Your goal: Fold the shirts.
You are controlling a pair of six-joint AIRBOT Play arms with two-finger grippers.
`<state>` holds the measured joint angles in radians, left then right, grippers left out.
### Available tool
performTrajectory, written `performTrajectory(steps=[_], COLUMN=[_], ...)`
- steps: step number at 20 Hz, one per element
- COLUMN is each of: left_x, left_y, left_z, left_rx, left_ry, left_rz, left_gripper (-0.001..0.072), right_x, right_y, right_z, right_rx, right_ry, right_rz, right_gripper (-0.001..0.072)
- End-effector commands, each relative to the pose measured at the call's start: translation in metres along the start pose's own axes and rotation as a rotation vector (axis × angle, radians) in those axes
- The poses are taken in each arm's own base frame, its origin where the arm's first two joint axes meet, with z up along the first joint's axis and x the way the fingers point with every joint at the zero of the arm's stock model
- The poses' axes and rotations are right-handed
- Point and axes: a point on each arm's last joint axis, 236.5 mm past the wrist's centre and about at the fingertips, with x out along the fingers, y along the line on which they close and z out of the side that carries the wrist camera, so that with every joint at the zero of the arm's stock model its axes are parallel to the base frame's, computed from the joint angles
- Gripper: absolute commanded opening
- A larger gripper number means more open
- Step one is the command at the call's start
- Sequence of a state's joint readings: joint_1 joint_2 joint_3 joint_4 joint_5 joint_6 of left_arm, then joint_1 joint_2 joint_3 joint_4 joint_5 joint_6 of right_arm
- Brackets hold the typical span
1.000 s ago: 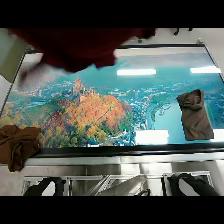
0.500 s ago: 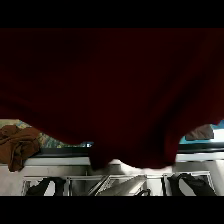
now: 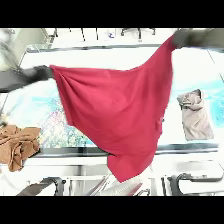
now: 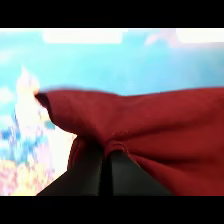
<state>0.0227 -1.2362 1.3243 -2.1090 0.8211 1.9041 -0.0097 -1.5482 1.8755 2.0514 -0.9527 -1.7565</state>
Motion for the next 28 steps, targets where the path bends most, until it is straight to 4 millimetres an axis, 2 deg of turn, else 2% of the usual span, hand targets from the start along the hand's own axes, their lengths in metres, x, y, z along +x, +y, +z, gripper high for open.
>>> performTrajectory(steps=[1, 2, 4, 6, 8, 9, 10, 11, 12, 13, 14, 16, 18, 20, 22, 25, 27, 28], left_x=[0.108, 0.13, 0.161, 0.181, 0.192, 0.195, 0.196, 0.192, 0.184, 0.172, 0.156, 0.117, 0.08, 0.056, 0.049, 0.048, 0.046, 0.046], left_y=[0.064, 0.075, 0.092, 0.096, 0.096, 0.094, 0.091, 0.089, 0.088, 0.088, 0.088, 0.094, 0.104, 0.119, 0.129, 0.126, 0.111, 0.1], left_z=[-0.096, -0.112, -0.131, -0.133, -0.126, -0.118, -0.11, -0.102, -0.092, -0.082, -0.075, -0.077, -0.092, -0.108, -0.127, -0.173, -0.207, -0.217], left_rx=[-0.141, -0.158, -0.183, -0.183, -0.173, -0.165, -0.155, -0.146, -0.139, -0.133, -0.129, -0.149, -0.231, -0.314, -0.376, -0.436, -0.465, -0.474], left_ry=[0.191, 0.235, 0.298, 0.329, 0.338, 0.335, 0.338, 0.346, 0.353, 0.371, 0.4, 0.507, 0.619, 0.673, 0.673, 0.724, 0.804, 0.827], left_rz=[0.07, 0.075, 0.072, 0.056, 0.036, 0.024, 0.01, -0.006, -0.021, -0.04, -0.06, -0.1, -0.114, -0.105, -0.081, -0.078, -0.108, -0.145], left_gripper=[0.0021, 0.0021, 0.0021, 0.0021, 0.0035, 0.0244, 0.0666, 0.0695, 0.0695, 0.0695, 0.0695, 0.0694, 0.0693, 0.0693, 0.0693, 0.0694, 0.0694, 0.0694], right_x=[0.13, 0.15, 0.173, 0.177, 0.17, 0.161, 0.15, 0.137, 0.118, 0.097, 0.073, 0.025, -0.019, -0.054, -0.081, -0.11, -0.121, -0.122], right_y=[-0.029, -0.032, -0.037, -0.039, -0.041, -0.045, -0.05, -0.056, -0.062, -0.068, -0.074, -0.093, -0.116, -0.124, -0.125, -0.115, -0.096, -0.084], right_z=[-0.082, -0.092, -0.104, -0.112, -0.109, -0.105, -0.1, -0.096, -0.093, -0.091, -0.09, -0.1, -0.119, -0.142, -0.18, -0.266, -0.33, -0.355], right_rx=[0.183, 0.226, 0.282, 0.285, 0.288, 0.298, 0.321, 0.346, 0.357, 0.36, 0.364, 0.371, 0.367, 0.379, 0.41, 0.523, 0.624, 0.668], right_ry=[0.144, 0.156, 0.174, 0.198, 0.205, 0.212, 0.218, 0.231, 0.253, 0.284, 0.318, 0.401, 0.483, 0.545, 0.599, 0.714, 0.786, 0.803], right_rz=[0.024, 0.045, 0.062, 0.062, 0.062, 0.06, 0.056, 0.051, 0.048, 0.047, 0.041, -0.023, -0.132, -0.197, -0.242, -0.264, -0.258, -0.236], right_gripper=[0.0014, 0.0015, 0.0015, 0.0017, 0.003, 0.0171, 0.0399, 0.0432, 0.0412, 0.0355, 0.0355, 0.0355, 0.0355, 0.0355, 0.0355, 0.0368, 0.0368, 0.0368])
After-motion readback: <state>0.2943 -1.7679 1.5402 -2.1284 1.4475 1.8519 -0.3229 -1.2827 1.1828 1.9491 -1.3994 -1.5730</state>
